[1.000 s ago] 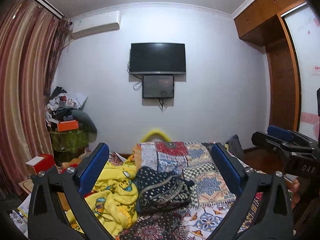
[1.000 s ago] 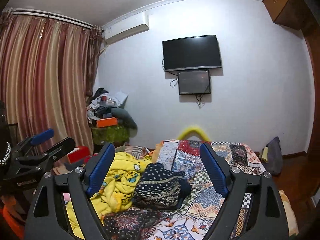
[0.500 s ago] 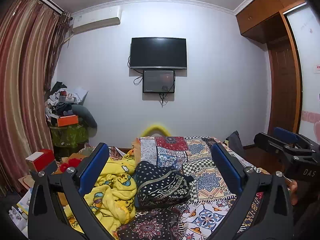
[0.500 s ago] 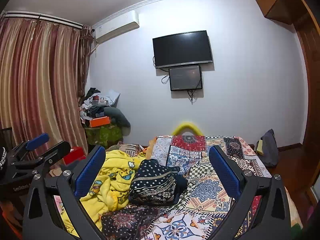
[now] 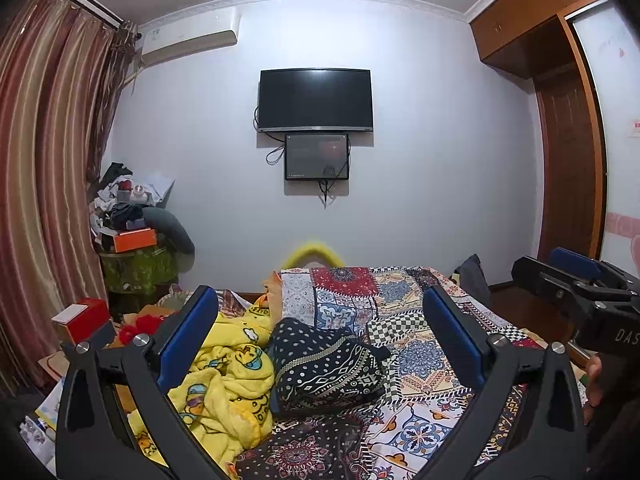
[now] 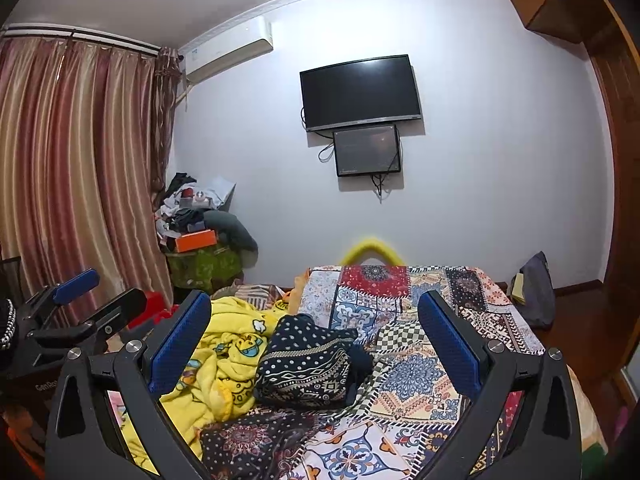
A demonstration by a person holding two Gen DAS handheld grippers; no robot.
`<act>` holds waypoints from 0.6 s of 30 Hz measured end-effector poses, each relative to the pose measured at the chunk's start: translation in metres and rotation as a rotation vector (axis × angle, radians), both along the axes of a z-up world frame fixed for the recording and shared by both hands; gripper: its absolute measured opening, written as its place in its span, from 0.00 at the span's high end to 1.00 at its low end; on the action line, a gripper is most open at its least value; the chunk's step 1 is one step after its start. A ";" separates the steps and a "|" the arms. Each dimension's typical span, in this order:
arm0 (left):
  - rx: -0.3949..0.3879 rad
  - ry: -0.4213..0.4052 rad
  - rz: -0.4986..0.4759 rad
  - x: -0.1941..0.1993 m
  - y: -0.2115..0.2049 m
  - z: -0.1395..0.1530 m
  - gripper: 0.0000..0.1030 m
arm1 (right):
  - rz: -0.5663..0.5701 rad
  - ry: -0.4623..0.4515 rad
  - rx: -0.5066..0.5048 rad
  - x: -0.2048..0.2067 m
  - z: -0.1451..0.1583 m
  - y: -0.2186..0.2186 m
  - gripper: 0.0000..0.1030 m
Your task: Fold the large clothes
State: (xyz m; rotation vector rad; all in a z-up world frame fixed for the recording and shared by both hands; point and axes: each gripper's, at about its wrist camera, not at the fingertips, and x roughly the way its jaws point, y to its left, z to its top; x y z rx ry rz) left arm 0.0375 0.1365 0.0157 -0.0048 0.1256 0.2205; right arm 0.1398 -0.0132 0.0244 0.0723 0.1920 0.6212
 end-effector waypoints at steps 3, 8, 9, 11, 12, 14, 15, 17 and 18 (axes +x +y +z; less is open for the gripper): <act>-0.004 -0.001 -0.002 0.002 0.001 -0.001 0.00 | 0.002 0.005 0.002 0.001 0.001 -0.001 0.00; -0.009 0.005 -0.004 0.004 0.003 -0.001 0.00 | -0.006 0.009 0.005 0.001 0.002 -0.003 0.00; -0.009 0.007 -0.004 0.005 0.003 -0.001 0.00 | -0.004 0.012 0.006 0.001 0.002 -0.004 0.00; -0.010 0.010 -0.005 0.006 0.003 -0.002 0.00 | -0.005 0.015 0.006 0.001 0.002 -0.005 0.00; -0.009 0.011 -0.006 0.006 0.003 -0.002 0.00 | -0.006 0.014 0.004 0.001 0.002 -0.005 0.00; -0.008 0.015 -0.007 0.007 0.003 -0.003 0.00 | -0.010 0.013 0.003 0.001 0.002 -0.006 0.00; -0.007 0.018 -0.010 0.008 0.002 -0.003 0.00 | -0.011 0.014 0.004 0.001 0.001 -0.006 0.00; -0.007 0.020 -0.014 0.008 0.002 -0.003 0.00 | -0.011 0.020 0.005 0.002 0.001 -0.007 0.00; -0.007 0.019 -0.015 0.008 0.002 -0.002 0.00 | -0.013 0.023 0.005 0.003 0.001 -0.008 0.00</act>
